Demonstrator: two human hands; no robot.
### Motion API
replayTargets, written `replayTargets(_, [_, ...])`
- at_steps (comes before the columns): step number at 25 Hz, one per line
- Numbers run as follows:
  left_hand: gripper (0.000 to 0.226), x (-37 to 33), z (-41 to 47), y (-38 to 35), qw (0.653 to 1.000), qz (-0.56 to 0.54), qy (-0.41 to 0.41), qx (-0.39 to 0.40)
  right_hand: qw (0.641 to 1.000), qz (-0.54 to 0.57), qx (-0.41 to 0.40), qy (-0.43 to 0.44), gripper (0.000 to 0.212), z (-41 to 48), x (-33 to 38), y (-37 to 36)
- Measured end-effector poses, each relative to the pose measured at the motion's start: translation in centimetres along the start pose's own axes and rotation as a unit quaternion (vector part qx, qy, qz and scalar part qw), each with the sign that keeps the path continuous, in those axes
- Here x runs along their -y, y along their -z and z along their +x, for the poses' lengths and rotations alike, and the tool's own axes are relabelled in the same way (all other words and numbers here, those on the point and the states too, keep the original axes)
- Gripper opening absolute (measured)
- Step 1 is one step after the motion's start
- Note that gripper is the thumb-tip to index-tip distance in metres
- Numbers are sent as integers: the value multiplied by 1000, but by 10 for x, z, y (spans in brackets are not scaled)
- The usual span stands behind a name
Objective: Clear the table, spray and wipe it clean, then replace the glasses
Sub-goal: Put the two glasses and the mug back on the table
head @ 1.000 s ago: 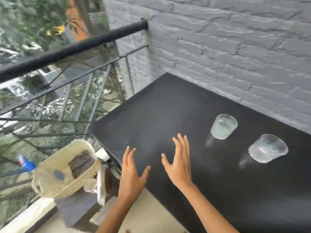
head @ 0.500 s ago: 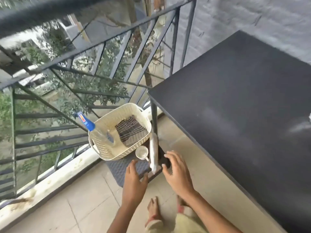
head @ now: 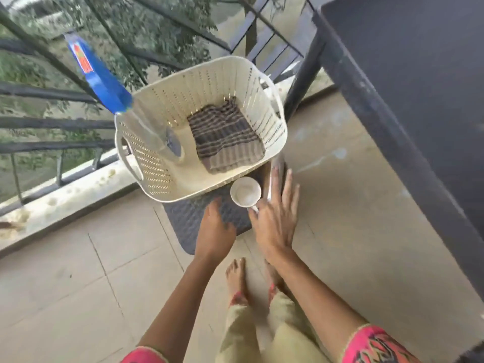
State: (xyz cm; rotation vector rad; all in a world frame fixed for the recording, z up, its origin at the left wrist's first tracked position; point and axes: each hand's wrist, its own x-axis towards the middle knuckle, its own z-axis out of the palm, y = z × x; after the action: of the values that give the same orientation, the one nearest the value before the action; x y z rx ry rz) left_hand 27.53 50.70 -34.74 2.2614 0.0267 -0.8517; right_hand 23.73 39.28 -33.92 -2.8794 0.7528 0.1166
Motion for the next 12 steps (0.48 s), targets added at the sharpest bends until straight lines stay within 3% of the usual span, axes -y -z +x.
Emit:
replayTargets(4, [70,-3,15,-10,997,-72,-27,-3,997,-57,-49,10,24,-1,3,-14])
replayTargets(8, [75,-5,11,-14,991,-121,-52,5,997,37,-74,12,9,-9,6,-22])
replayTargets(12, [77,-5,-6,-5,991,-123,-59,-7,990,117,-81,-17,9,-20,15,-14])
